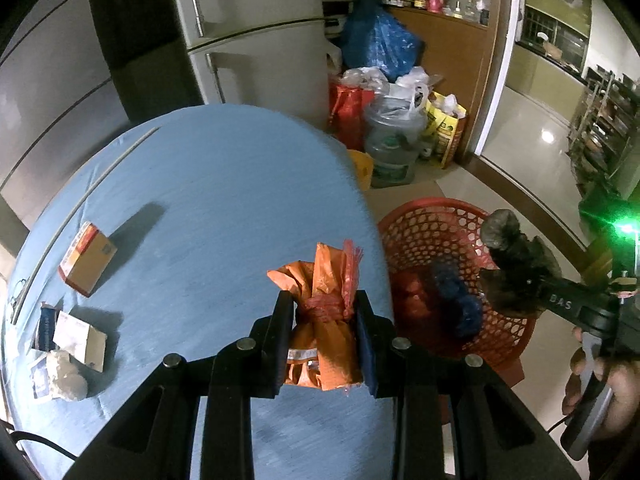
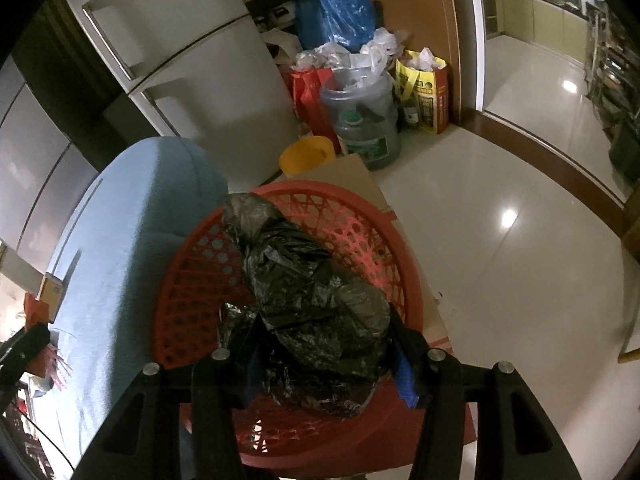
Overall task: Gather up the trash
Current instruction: 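Carry the black bag to the basket and release it with the right tool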
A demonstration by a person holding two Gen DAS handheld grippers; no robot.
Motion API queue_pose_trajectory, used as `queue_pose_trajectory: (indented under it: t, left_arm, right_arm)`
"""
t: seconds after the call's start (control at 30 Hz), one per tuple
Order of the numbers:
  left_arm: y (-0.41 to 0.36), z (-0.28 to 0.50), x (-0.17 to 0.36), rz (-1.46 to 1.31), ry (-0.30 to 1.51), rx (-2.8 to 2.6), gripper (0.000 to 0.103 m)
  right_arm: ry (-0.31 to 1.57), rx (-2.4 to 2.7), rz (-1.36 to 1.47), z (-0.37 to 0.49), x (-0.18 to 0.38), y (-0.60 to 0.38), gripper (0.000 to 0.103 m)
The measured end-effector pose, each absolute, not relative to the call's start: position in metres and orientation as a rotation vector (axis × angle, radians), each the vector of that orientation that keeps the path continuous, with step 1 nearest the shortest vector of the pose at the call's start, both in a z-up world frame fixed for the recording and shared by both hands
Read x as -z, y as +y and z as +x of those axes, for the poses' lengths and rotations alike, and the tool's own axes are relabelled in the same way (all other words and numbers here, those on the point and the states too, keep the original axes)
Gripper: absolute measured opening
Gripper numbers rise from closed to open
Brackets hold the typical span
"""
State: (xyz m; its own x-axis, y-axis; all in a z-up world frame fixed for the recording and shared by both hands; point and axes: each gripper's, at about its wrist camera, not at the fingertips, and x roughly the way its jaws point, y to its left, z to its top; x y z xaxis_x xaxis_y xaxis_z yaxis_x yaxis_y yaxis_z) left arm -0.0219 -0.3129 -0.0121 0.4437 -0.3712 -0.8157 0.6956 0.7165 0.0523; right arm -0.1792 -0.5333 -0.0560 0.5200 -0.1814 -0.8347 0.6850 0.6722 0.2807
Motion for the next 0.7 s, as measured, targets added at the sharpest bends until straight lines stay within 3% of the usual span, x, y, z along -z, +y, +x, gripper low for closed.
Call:
queue_pose_trajectory:
  t: [0.07, 0.2, 0.7]
  left_arm:
    - [-0.315, -0.022, 0.012, 0.414, 0.888, 0.689, 0.031]
    - [-0.318, -0.022, 0.011, 0.412, 0.891, 0.695, 0.031]
    - [-0.372, -0.035, 0.027, 0.433, 0.941, 0.824, 0.031]
  right_arm:
    - [0.887, 0.561, 0.655, -0.177, 0.058, -0.533, 0.058]
    - [0.921, 0.557, 0.663, -0.171, 0.064, -0.535, 0.078]
    - [0.843, 0.656, 0.664, -0.193, 0.043, -0.546, 0.078]
